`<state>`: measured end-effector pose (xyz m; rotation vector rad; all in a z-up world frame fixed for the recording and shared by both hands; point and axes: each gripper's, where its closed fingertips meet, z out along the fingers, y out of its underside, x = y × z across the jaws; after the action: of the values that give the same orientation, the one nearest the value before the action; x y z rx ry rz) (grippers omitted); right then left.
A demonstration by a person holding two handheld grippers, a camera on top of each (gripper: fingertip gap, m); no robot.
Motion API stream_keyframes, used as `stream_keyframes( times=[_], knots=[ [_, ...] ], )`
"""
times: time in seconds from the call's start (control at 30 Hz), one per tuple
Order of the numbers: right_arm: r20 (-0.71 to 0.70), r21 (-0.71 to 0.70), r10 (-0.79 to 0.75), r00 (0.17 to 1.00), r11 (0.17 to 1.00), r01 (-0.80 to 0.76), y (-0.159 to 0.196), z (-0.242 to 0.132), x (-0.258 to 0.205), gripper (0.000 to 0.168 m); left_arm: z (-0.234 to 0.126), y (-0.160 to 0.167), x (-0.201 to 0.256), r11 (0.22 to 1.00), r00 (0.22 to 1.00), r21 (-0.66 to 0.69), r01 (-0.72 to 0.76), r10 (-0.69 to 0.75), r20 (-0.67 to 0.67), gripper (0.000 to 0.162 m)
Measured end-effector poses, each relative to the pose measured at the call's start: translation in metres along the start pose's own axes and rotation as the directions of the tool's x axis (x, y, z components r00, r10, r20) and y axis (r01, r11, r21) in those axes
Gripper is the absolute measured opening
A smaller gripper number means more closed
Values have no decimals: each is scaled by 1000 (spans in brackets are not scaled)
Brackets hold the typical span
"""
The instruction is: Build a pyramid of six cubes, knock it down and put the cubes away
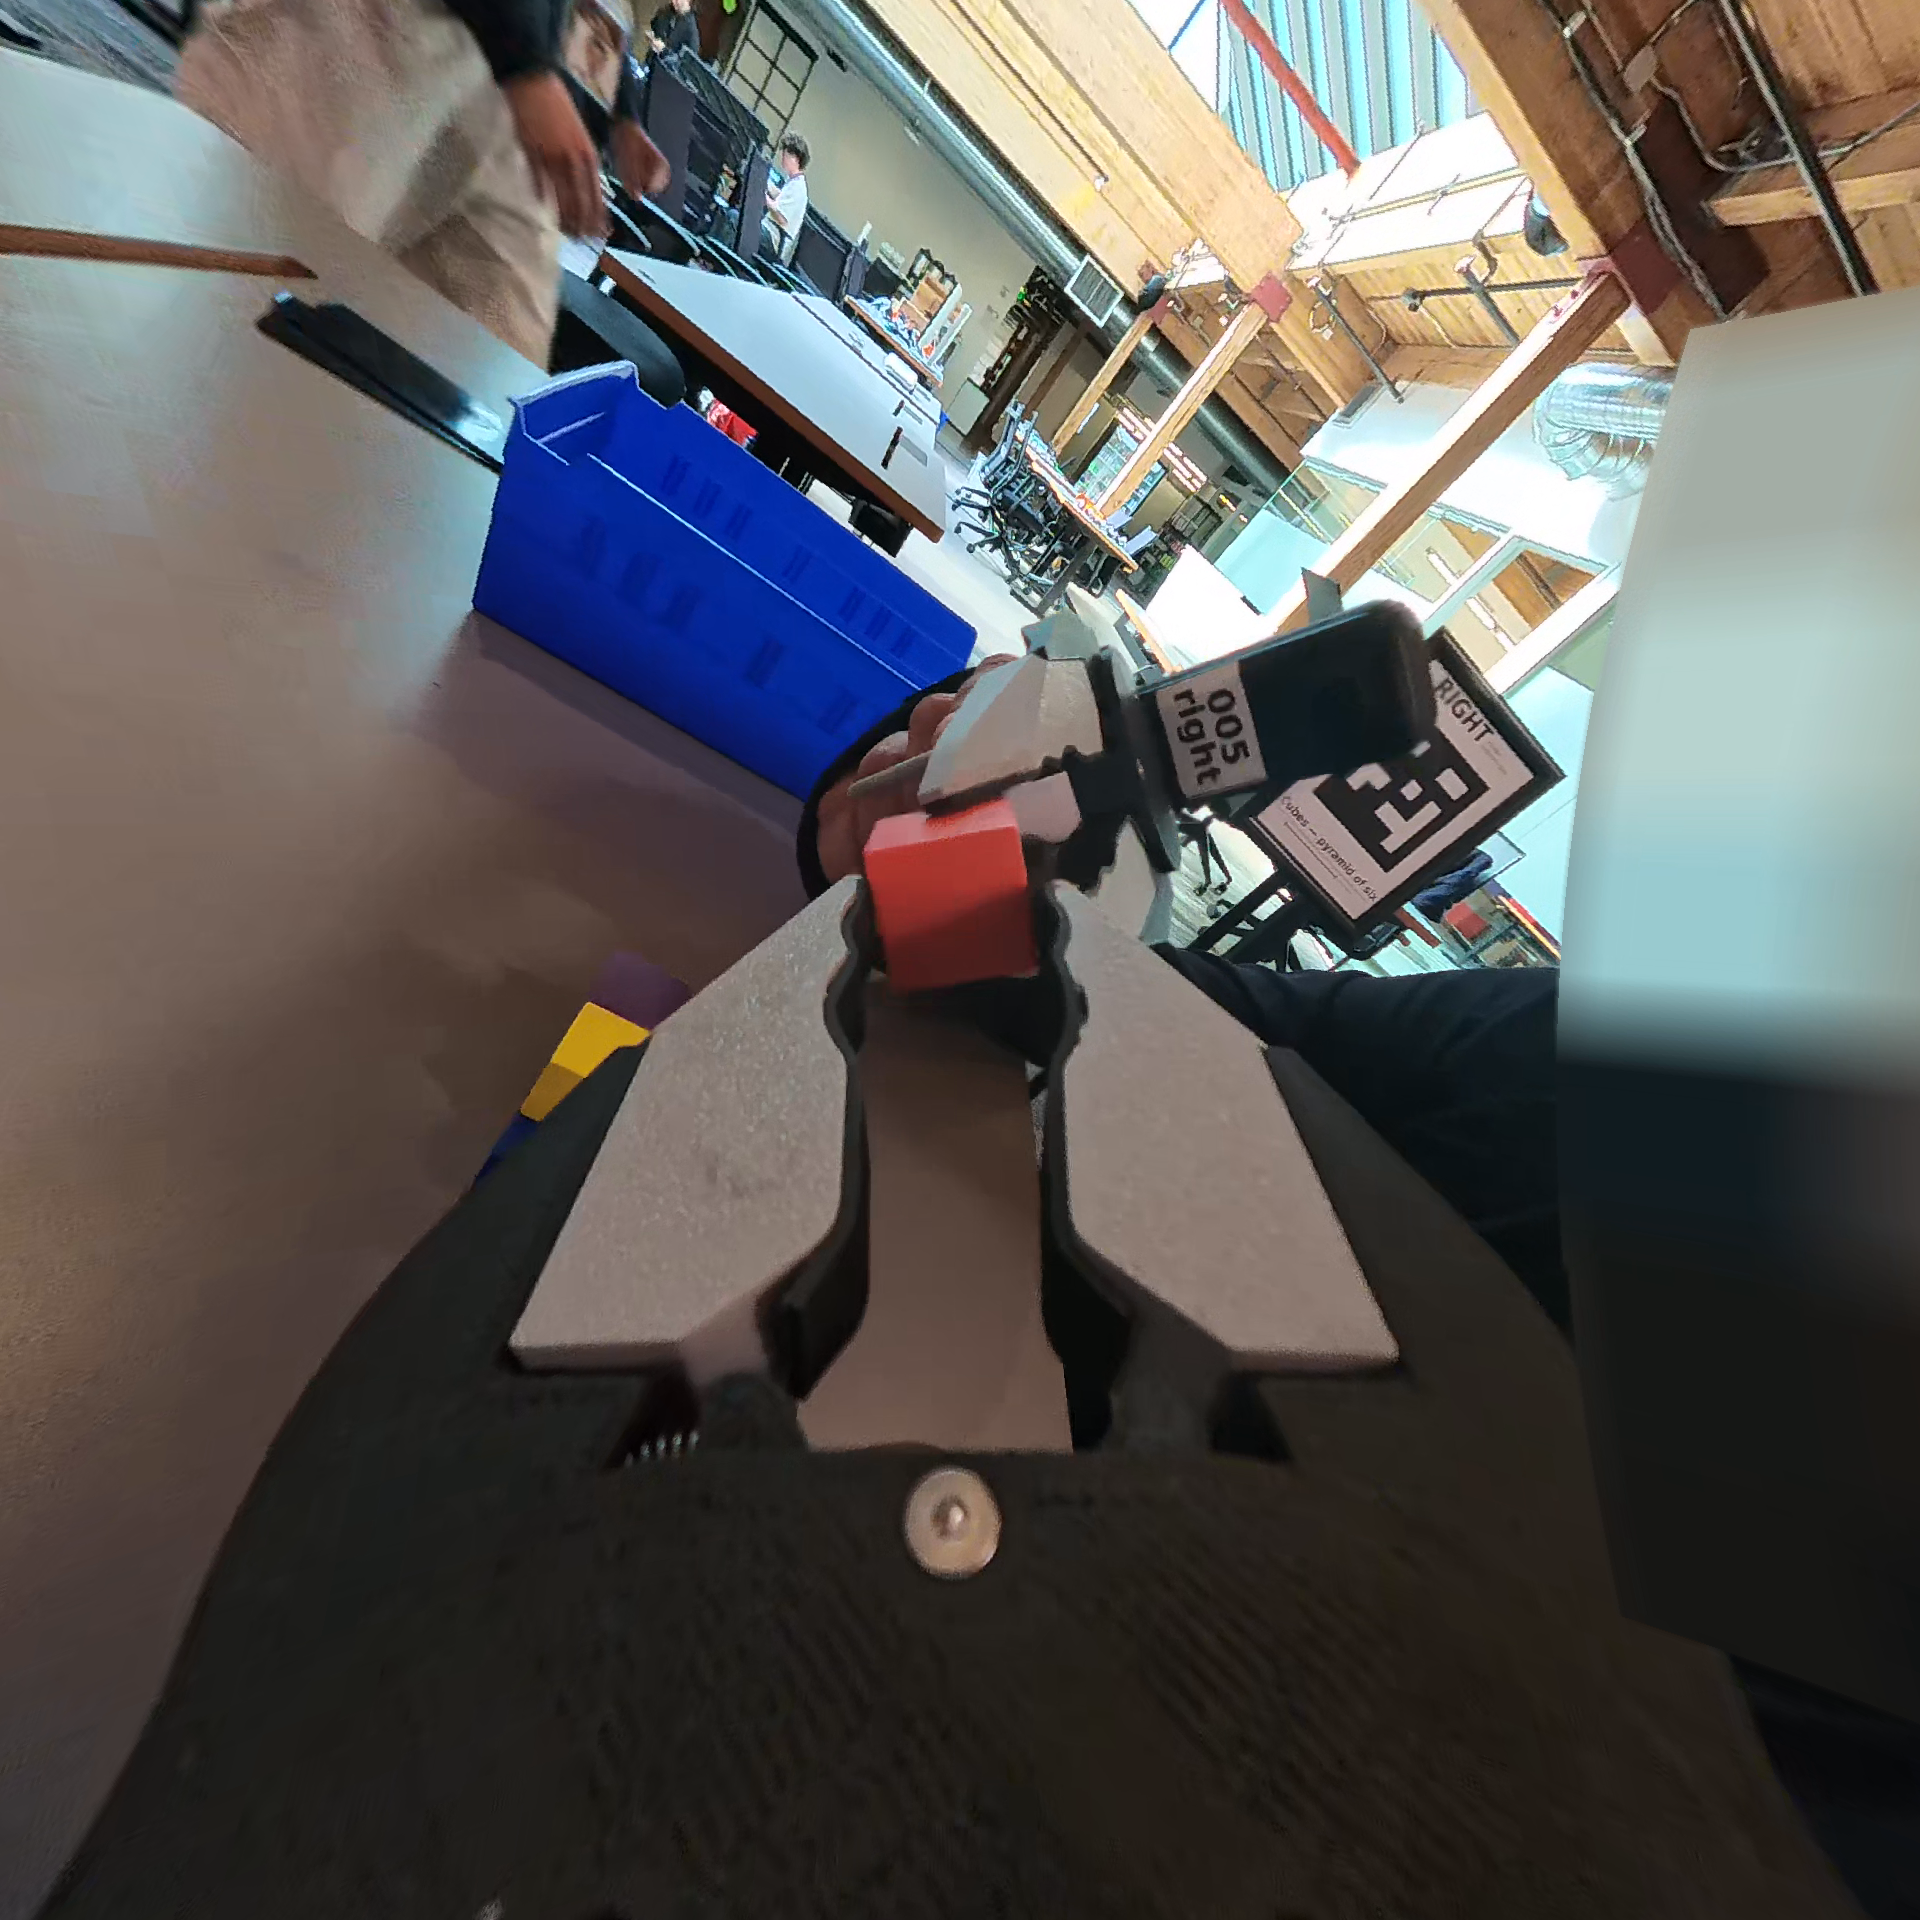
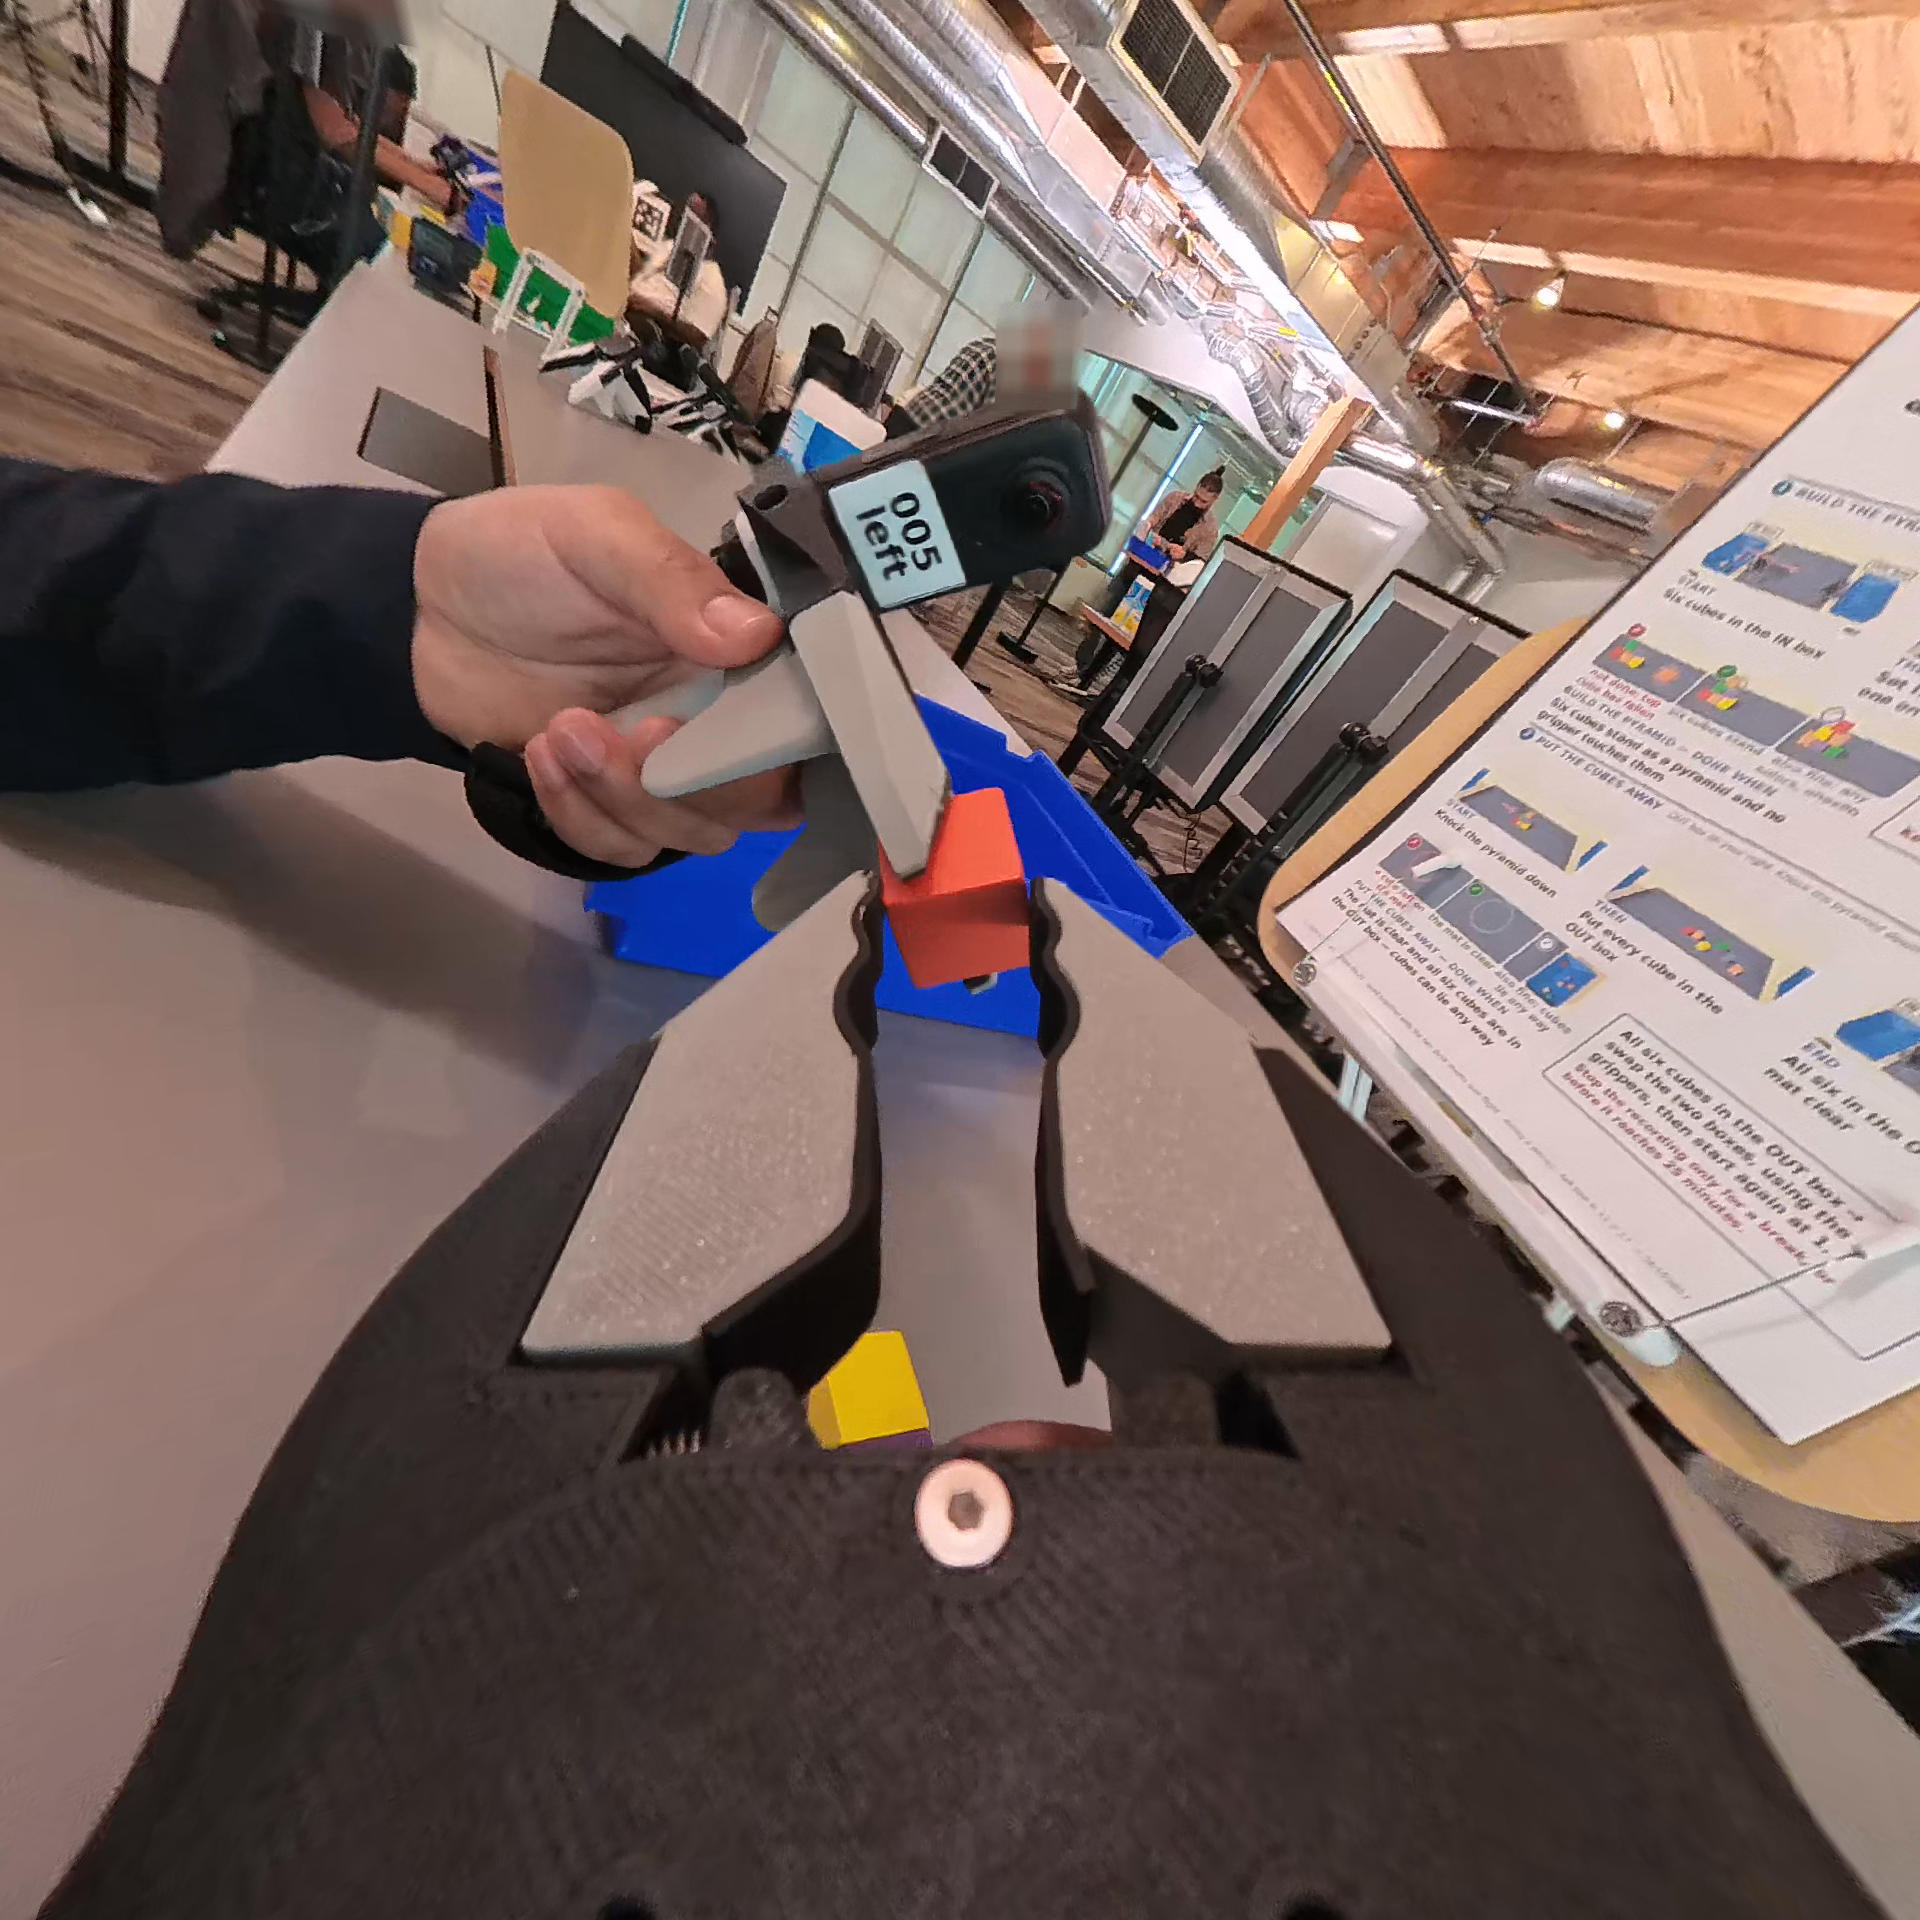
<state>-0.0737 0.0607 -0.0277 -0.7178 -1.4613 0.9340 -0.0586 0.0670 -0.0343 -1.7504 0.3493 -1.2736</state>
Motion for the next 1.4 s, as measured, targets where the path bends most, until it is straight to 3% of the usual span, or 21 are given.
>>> stream_keyframes(
  times=[0.1,0.23,0.33,0.5,0.77,1.4],
  knots=[
    [6,4,58,998,998,-58,0,-4,8,25,-5,-6,-9,999,997,27,-38,36,67,43],
    [54,-90,199,978,977,-194,22,-12,20,25,-19,-18,-23,988,971,57,-142,128,200,44],
    [183,-162,368,912,926,-341,43,-20,18,25,-21,-19,-25,982,958,49,-184,168,230,43],
    [254,-229,566,785,823,-519,67,-30,23,25,-13,-11,-25,982,956,8,-189,182,229,44],
    [246,-307,540,805,831,-464,94,-30,6,25,-12,-5,-35,965,909,-69,-254,262,323,45],
    [240,-371,547,802,815,-445,112,-33,-6,25,-4,4,-36,965,917,-106,-241,262,302,45]
  ],
)
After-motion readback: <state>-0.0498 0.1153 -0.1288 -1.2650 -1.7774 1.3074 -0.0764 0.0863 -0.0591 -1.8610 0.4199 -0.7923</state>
